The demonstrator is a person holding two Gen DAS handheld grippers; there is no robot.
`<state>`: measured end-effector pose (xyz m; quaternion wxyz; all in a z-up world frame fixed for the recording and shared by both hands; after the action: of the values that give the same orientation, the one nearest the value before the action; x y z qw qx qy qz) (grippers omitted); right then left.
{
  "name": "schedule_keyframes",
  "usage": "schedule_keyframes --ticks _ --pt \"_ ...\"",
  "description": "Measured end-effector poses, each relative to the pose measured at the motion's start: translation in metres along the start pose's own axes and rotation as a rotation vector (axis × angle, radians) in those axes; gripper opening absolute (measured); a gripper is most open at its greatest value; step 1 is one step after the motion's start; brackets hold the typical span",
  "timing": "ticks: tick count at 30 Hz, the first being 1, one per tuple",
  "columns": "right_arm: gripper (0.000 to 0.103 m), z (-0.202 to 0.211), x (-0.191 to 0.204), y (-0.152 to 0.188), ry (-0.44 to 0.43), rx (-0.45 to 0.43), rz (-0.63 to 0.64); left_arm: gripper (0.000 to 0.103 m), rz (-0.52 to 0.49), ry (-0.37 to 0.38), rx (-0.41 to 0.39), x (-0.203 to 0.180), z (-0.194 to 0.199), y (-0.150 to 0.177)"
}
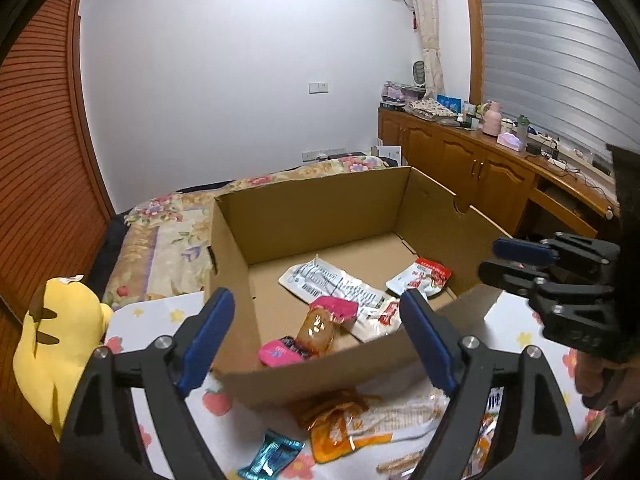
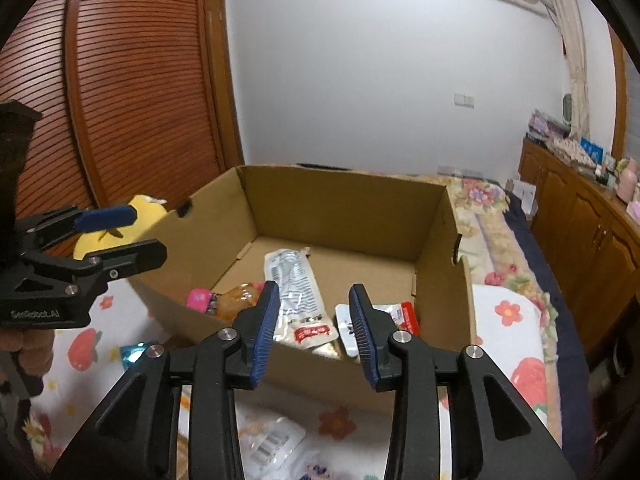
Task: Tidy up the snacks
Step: 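Move left tool toward the teal candy while right tool approaches the orange packets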
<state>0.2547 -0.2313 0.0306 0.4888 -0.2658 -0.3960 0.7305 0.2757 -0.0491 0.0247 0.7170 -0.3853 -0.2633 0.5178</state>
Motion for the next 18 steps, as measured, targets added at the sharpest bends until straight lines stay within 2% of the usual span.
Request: schedule_keyframes --ticks 4,6,9,18 --pt "0.043 0.023 0.013 0.01 -0.013 -0.032 0.035 0.09 -0.003 0.013 0.0 0.004 0.012 0.013" --pt "0.045 0.029 0.018 0.016 -0.023 -0.032 0.043 0.098 -0.003 0.009 0.007 0.003 0.017 0.021" --pt "0.048 0.034 0.025 0.033 -0.051 -0.008 0.043 0.098 -0.008 0.009 0.025 0.003 0.02 0.037" --pt "0.049 0.02 0.033 0.073 -0.063 0.075 0.049 0.103 -0.01 0.008 0.06 -0.002 0.03 0.08"
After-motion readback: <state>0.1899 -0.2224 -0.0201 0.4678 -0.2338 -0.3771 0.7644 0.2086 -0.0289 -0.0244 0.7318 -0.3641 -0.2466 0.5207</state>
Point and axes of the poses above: each gripper's, at about its wrist camera, not at the fingertips, and z roughly against the way its jaws point, x to its left, y to its underside, the point moved 5 cm from there along -z, roughly the way its jaws point, and after that the axes turned 3 degrees about z, right-handed, at the moved point
